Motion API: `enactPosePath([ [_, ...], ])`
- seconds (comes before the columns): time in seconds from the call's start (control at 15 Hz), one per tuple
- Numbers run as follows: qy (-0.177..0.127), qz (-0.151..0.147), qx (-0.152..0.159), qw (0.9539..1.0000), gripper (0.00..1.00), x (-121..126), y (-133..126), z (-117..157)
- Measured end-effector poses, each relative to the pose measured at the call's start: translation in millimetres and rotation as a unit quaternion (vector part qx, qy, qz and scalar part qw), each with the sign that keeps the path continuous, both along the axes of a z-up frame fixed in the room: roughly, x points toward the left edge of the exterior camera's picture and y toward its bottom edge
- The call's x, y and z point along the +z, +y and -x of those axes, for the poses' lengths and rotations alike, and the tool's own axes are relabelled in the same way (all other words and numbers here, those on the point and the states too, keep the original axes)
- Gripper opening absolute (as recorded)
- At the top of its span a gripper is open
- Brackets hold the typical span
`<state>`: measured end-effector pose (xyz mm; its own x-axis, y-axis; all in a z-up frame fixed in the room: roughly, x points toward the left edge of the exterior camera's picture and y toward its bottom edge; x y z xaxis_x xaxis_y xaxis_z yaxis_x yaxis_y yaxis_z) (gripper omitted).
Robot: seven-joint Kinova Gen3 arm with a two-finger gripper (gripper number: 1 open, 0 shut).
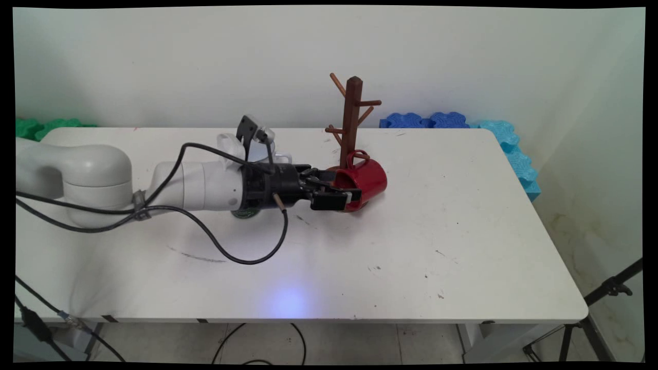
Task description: Pick up the red mug from the rack
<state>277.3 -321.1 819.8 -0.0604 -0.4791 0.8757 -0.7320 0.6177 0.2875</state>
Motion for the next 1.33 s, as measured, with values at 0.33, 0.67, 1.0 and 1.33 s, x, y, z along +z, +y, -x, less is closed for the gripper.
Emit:
enactPosePath([
  [0.33, -0.004, 0.002, 0.012, 0.9999, 1.00, -9.7, -8.6, 7.8],
  [0.67, -0.007, -0.004, 0.023, 0.9997, 1.00, -24.1, -20.7, 23.5],
  [1.0, -0.007, -0.014, 0.030, 0.9994, 1.00, -40.8, -35.0, 43.5],
  [1.33, -0.014, -0.030, 0.035, 0.9988, 1.00, -58.4, -39.0, 54.4],
])
